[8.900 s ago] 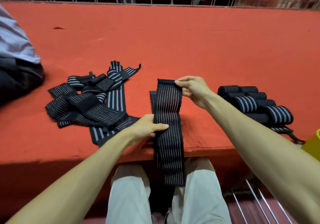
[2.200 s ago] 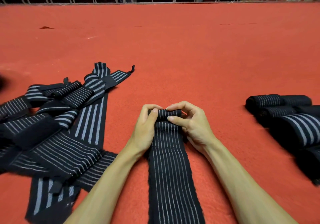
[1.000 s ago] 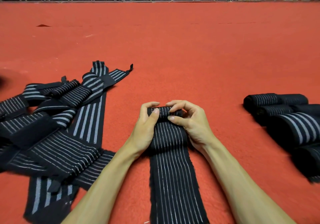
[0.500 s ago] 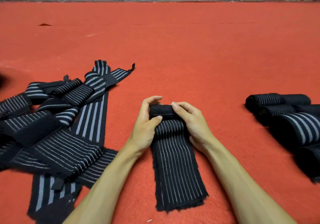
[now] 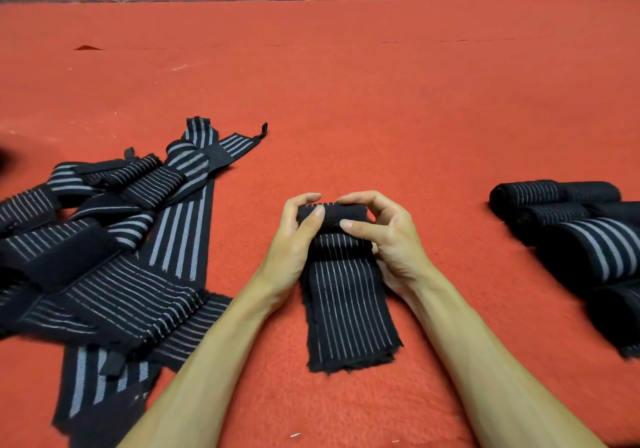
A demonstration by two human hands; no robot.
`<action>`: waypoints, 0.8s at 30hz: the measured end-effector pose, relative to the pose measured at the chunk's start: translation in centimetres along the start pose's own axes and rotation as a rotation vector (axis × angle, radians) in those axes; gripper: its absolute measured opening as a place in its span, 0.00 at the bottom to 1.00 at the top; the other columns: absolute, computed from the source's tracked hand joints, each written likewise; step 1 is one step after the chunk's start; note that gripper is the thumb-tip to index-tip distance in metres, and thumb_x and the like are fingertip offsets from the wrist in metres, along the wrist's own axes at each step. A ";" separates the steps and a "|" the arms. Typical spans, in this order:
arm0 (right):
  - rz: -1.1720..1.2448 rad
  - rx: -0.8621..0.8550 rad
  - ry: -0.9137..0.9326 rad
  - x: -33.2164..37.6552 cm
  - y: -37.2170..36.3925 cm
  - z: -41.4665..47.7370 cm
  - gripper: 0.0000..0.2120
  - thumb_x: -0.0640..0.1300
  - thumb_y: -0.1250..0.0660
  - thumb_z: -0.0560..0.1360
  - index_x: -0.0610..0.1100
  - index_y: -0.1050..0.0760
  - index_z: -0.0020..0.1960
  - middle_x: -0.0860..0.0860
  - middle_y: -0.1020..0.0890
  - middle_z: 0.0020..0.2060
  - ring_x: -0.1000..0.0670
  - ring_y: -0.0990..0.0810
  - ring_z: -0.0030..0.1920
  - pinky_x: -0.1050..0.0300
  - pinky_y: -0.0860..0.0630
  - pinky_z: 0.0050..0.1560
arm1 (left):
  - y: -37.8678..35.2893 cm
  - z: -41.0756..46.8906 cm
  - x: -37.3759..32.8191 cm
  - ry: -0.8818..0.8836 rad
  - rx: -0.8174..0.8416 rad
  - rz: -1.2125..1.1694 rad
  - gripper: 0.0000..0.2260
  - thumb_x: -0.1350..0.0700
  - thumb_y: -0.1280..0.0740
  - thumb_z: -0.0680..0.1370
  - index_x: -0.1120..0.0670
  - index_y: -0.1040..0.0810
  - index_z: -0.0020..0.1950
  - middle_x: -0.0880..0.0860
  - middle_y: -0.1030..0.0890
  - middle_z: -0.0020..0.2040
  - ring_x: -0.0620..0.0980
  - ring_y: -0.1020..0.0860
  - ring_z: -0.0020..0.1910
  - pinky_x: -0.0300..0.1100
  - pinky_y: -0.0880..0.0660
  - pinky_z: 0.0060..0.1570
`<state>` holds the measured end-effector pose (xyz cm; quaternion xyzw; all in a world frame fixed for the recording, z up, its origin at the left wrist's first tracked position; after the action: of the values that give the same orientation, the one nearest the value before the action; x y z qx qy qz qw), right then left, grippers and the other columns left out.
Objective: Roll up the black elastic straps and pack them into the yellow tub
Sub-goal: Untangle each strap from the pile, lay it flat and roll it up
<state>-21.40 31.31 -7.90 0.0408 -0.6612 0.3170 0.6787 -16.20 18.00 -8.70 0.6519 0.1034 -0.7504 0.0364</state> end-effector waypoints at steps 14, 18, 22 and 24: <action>-0.253 -0.024 -0.101 -1.3 -0.7 0.4 0.18 0.44 0.32 0.76 0.44 0.27 0.65 0.41 0.19 0.55 0.50 0.19 0.50 0.54 0.23 0.53 | 0.9 0.1 -0.8 -0.012 -0.261 -0.125 0.11 0.64 0.42 0.81 0.51 0.30 0.60 0.52 0.21 0.46 0.45 0.22 0.40 0.39 0.23 0.39; -0.250 0.024 -0.126 -1.2 -0.2 0.3 0.26 0.32 0.29 0.72 0.45 0.31 0.67 0.41 0.21 0.59 0.48 0.17 0.52 0.52 0.20 0.54 | 0.9 0.0 -1.1 -0.072 -0.264 -0.050 0.15 0.67 0.42 0.79 0.50 0.29 0.60 0.50 0.22 0.45 0.41 0.23 0.38 0.37 0.24 0.39; -0.211 0.060 -0.150 -1.0 0.0 0.1 0.33 0.33 0.25 0.69 0.47 0.33 0.69 0.42 0.22 0.60 0.46 0.18 0.54 0.53 0.20 0.52 | 0.8 -0.1 -1.1 -0.111 -0.174 0.038 0.18 0.69 0.42 0.78 0.49 0.29 0.62 0.52 0.23 0.50 0.44 0.23 0.44 0.40 0.23 0.44; -0.180 0.038 -0.157 -1.0 -0.1 0.1 0.29 0.43 0.26 0.69 0.45 0.30 0.67 0.45 0.20 0.56 0.47 0.18 0.53 0.55 0.21 0.50 | 0.6 -0.2 -1.1 -0.123 -0.101 0.074 0.20 0.69 0.42 0.77 0.48 0.28 0.62 0.52 0.24 0.51 0.44 0.24 0.45 0.40 0.24 0.44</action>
<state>-21.35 30.77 -8.76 0.1374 -0.6999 0.2632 0.6496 -15.69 17.37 -7.71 0.6051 0.1145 -0.7811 0.1033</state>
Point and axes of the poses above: each hand's wrist, its own z-axis towards the middle knuckle, its own y-axis out of the back of the hand, x = y × z, the point moved 2 cm from there along z, towards the middle knuckle
